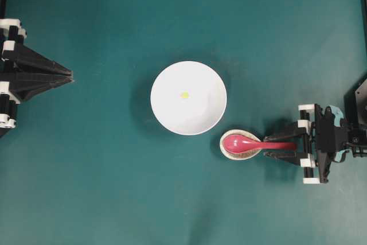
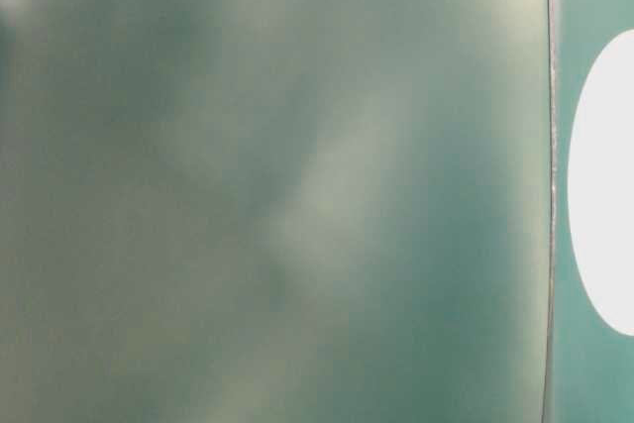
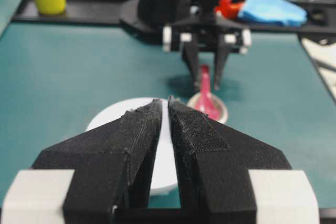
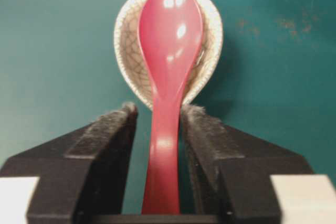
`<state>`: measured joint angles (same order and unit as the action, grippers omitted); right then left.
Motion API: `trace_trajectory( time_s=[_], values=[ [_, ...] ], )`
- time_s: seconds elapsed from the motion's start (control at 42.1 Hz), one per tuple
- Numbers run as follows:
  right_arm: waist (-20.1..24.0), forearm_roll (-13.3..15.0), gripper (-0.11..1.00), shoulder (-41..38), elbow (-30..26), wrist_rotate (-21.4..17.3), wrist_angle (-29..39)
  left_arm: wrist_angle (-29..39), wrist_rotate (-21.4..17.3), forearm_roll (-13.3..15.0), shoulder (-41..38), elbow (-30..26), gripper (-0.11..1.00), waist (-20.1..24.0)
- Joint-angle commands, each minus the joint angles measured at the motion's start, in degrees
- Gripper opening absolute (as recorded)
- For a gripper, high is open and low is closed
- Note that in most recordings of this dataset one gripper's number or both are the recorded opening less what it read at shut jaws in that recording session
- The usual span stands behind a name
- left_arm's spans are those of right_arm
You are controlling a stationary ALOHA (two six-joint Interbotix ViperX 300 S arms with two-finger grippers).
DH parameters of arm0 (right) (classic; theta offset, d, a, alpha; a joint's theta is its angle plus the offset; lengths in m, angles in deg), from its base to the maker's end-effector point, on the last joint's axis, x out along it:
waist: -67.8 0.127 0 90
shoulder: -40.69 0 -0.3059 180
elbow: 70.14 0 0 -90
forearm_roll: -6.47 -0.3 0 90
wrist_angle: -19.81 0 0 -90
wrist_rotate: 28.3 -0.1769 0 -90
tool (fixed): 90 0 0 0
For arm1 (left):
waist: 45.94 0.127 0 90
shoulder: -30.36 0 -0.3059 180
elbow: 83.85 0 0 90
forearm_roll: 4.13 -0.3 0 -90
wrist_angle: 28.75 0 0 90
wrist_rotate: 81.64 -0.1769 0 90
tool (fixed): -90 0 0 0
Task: Scoop the yellow hexagonal prism block from the bowl with a spoon using the right arm.
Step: 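Close the right gripper on the red spoon handle, then lift the red spoon off the dish with the right gripper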
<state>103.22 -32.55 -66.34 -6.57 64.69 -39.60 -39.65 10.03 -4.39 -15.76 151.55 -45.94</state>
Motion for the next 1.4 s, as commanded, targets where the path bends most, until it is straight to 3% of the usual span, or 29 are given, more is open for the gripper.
trace_trajectory(
  time_s=[0.0, 0.166, 0.403, 0.522, 0.688, 0.902, 1.163, 1.376],
  values=[
    [0.26, 0.18, 0.39, 0.62, -0.35, 0.09, -0.44, -0.26, 0.09, -0.09, -0.44, -1.58, 0.14, -0.09],
    [0.26, 0.18, 0.24, 1.93, -0.7, 0.18, -0.44, -0.26, 0.0, -0.09, -0.44, -1.58, 0.14, -0.09],
    [-0.79, -0.09, 0.24, 10.37, -0.35, 0.88, 1.05, -0.26, 0.0, -0.09, -0.44, -1.58, 0.14, -0.09],
    [-3.43, -0.09, 0.24, 16.61, -1.14, 4.39, 5.89, -0.35, 0.0, -0.09, -0.44, -1.58, 0.14, -0.09],
    [-10.2, -0.09, 0.24, 26.37, -4.04, 14.15, 18.54, -0.18, -0.09, -0.18, -0.44, -1.58, 0.14, 0.0],
    [-24.61, -0.09, 0.24, 37.18, -10.37, 24.17, 43.07, -0.09, -0.35, -0.18, -0.44, -1.58, 0.14, -0.09],
    [-40.87, 0.44, 0.24, 40.61, -17.84, 25.75, 69.43, -0.09, -0.88, -0.26, -0.44, -1.58, 0.14, -0.09],
    [-47.9, 2.99, 0.24, 37.53, -25.05, 25.49, 82.44, 0.18, -0.09, -0.26, -0.53, -1.58, 0.14, -0.09]
  ],
)
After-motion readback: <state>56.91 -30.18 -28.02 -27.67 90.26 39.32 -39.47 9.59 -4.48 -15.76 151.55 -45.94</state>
